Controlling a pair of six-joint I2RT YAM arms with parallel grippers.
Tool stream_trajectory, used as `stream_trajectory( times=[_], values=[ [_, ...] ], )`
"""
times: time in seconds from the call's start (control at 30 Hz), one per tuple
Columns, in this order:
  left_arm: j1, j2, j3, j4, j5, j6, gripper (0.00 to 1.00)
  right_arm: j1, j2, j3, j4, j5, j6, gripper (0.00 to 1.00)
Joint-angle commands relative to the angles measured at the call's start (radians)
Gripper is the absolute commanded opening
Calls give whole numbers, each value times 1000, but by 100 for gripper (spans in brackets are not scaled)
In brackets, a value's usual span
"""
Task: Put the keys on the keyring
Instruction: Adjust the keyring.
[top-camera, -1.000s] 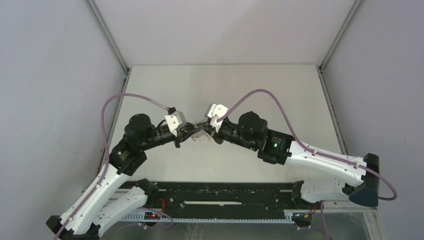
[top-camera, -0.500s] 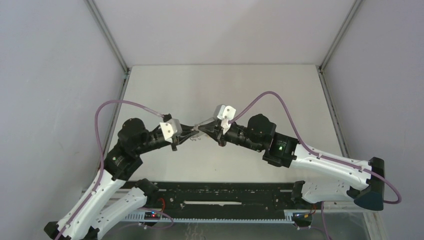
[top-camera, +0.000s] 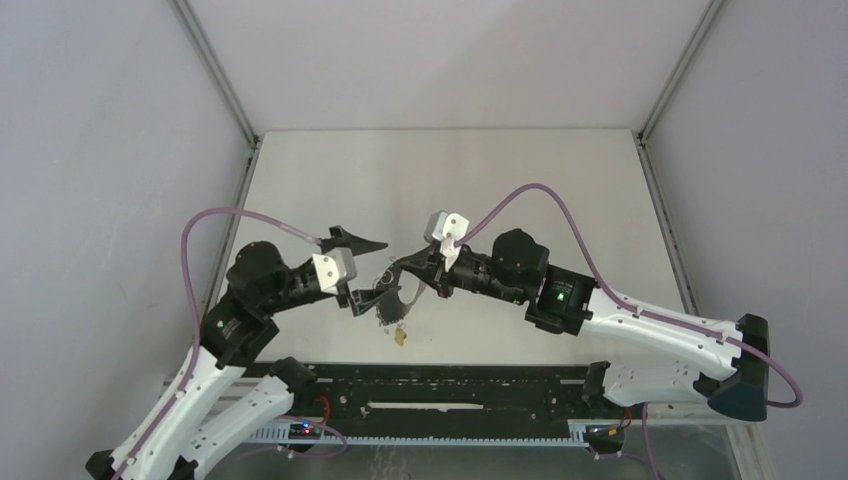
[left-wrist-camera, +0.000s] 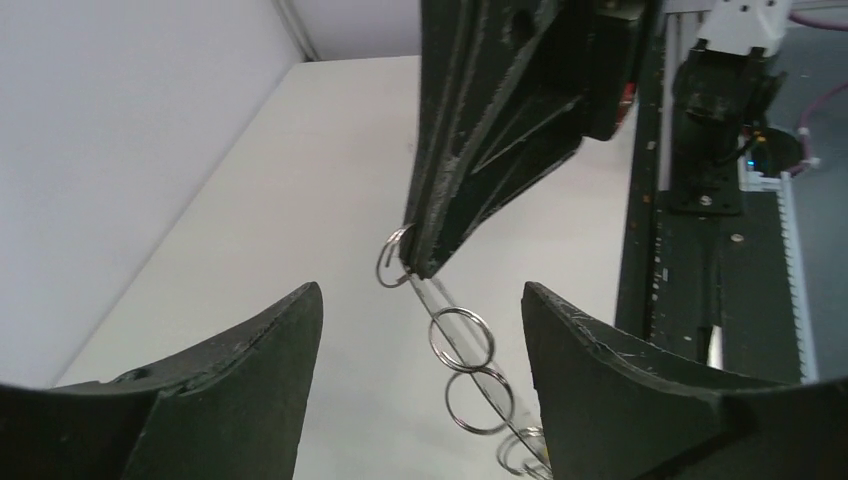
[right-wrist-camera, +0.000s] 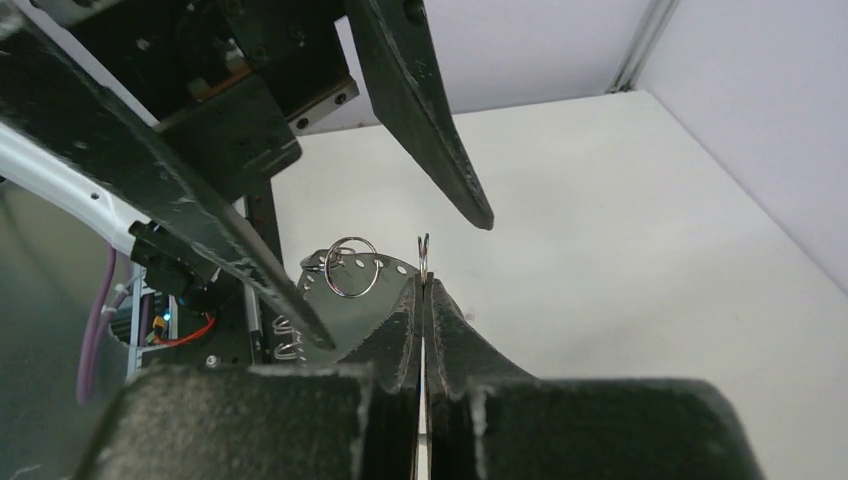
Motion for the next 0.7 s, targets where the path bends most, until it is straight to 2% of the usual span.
stream_trajectory(
  times=[0.0, 0.13, 0.27, 0.33, 0.53, 0.67],
  values=[
    [-5, -34, 72, -109, 125, 55, 79, -1, -18, 6, -4, -38, 15, 0],
    [-6, -56, 95, -212, 204, 118, 89, -13, -26, 6, -38, -92, 11, 0],
    [-6, -48, 126, -248, 183, 174, 89, -16, -34, 5, -68, -143, -16, 0],
    [-6, -32, 150, -268, 156, 240, 84, -14, -39, 7, -75, -159, -29, 0],
    [-6, 36, 217, -333, 120, 378, 56, -11, -57, 7, -99, -220, -68, 0],
    [-6, 56, 236, -414, 135, 447, 46, -7, -68, 8, -120, -230, -84, 0]
  ],
)
